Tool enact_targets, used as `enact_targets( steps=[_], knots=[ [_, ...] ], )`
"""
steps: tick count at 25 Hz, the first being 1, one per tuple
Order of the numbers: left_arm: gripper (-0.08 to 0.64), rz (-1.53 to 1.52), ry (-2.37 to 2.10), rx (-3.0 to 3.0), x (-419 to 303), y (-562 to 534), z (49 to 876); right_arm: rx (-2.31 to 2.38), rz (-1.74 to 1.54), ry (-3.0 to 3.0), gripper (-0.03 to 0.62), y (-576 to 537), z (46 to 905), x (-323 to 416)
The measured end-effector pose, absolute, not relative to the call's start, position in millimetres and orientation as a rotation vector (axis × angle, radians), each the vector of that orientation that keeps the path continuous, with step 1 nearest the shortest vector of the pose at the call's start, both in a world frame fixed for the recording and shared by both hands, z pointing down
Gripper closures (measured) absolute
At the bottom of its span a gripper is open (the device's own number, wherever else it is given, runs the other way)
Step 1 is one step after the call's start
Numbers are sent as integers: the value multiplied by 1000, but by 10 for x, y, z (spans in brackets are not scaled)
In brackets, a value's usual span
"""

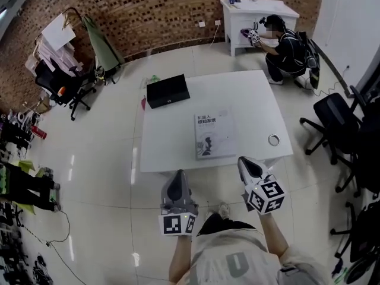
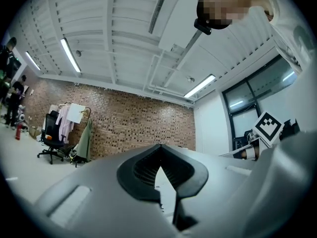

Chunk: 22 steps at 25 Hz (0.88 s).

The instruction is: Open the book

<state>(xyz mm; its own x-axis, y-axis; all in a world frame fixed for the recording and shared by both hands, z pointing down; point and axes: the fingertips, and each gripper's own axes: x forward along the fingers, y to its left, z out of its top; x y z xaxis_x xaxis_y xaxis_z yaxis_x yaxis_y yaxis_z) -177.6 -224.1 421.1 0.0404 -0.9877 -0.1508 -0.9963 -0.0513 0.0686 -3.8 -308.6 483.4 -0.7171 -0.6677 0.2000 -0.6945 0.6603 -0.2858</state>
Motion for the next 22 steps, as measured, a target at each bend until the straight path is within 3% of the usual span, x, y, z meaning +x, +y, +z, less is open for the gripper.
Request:
enact_targets(
  steps=[14,16,22],
  knots=[
    [545,156,2014,-2385,-1647,-3306,4501,1116,677,-2672,582,-3730,5405,-390],
    [545,143,2011,-2395,-1698,-3372,4578,1052,706,-2604,283,-3852,5704,-490],
    [545,73,2060,-2413,-1905,-3477,4939,1112,869,-2331,288,-4140,6581,-411]
  ],
)
